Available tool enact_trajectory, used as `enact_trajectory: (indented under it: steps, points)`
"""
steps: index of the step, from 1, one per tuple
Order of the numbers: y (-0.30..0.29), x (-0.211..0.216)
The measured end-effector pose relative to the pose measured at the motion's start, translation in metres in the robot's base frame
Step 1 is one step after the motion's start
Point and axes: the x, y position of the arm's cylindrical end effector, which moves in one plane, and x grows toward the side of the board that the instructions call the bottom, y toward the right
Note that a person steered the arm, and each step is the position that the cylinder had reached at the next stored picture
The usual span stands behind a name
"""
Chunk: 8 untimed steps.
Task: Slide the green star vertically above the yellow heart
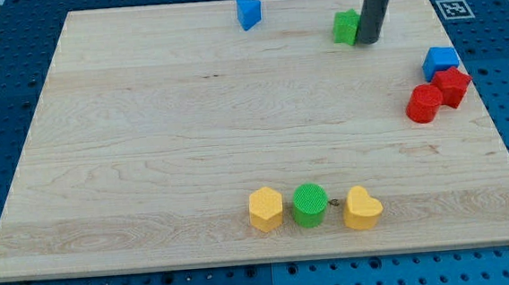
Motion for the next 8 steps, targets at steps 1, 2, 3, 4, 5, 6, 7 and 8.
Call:
enact_trajectory:
  steps: [1,2,3,4,5,6,7,8]
  points:
    - [0.009,0.0]
    - [0.02,0.0]
    - [0.02,0.0]
    - [0.006,-0.014]
    - [-0.004,-0.022]
    - [-0.004,-0.022]
    - [0.001,-0.019]
    - [0.002,-0.013]
